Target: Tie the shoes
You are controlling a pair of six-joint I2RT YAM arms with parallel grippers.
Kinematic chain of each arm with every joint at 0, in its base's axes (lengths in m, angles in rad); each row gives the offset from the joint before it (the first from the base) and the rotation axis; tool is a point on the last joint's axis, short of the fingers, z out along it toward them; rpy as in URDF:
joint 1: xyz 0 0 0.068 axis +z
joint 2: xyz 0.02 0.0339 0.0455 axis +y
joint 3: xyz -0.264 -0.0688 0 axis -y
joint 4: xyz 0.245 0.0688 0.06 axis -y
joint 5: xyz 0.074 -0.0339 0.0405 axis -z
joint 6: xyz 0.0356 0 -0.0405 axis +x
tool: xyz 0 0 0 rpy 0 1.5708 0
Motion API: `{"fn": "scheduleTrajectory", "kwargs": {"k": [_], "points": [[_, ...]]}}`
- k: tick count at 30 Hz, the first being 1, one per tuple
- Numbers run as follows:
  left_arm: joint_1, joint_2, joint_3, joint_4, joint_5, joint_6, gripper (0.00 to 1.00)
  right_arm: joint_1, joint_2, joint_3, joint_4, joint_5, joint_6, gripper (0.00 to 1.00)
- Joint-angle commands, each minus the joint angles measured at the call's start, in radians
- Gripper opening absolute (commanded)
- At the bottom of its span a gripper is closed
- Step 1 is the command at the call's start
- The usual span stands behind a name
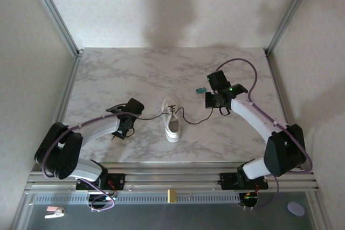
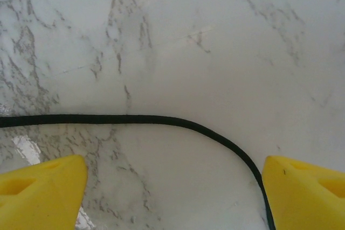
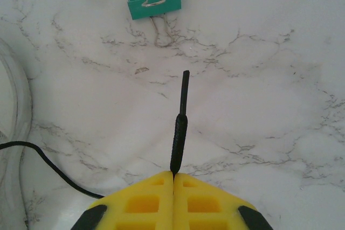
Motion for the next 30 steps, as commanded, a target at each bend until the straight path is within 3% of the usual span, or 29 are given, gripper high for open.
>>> {"fn": "scheduleTrajectory", "kwargs": {"k": [1,19,30], "points": [[0.020,0.012,-0.025,0.005,0.003,-0.033,0.81,0.000,-0.018,-0.012,-0.003,-0.013,0.017,0.00],[0.147,0.074,-0.043,0.070,0.055,-0.015,0.81,0.008,-0.018,-0.024,0.001,-0.017,0.029,0.00],[0.263,0.246,0.011,0.098,0.166,0.030,0.79,0.008,-0.050,-0.057,0.014,-0.016,0.037,0.00]]}}
